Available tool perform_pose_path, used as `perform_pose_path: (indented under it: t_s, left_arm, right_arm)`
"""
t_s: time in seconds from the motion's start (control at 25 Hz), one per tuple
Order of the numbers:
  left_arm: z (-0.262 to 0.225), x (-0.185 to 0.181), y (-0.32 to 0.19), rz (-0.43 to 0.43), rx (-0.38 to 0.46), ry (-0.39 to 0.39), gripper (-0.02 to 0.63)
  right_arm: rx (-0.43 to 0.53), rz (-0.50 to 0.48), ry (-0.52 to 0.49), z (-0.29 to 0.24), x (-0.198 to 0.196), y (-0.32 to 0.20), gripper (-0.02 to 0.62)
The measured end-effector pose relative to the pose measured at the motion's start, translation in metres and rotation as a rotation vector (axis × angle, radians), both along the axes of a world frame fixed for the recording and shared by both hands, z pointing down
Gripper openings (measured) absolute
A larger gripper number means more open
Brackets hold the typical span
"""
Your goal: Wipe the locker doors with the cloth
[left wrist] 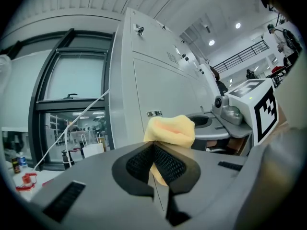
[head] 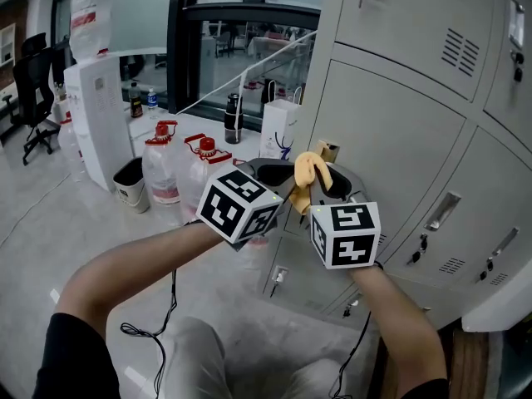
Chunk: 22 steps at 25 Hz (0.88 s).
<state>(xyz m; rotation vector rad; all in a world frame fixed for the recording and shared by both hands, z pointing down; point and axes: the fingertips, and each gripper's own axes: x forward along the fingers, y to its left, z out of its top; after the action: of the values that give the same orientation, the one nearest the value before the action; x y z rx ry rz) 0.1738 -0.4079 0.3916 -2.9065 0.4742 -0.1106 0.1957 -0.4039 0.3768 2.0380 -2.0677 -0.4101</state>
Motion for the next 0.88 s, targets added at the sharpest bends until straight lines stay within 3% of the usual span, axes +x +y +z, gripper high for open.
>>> perform_pose_path:
  t_s: [0.36,0.88]
  left_arm:
    - [0.004,0.007,-0.001,-0.018,0.001,-0.013,0.018]
    - [0.001,0.045,0.028,0.023,0.037,-0.045,0.02]
  right_arm:
    - [0.011,0.028,0.084,0.001,0.005,0.001,0.063]
    - [0.027,0.096,0.091,-0.001,0.042,0.031,0.063]
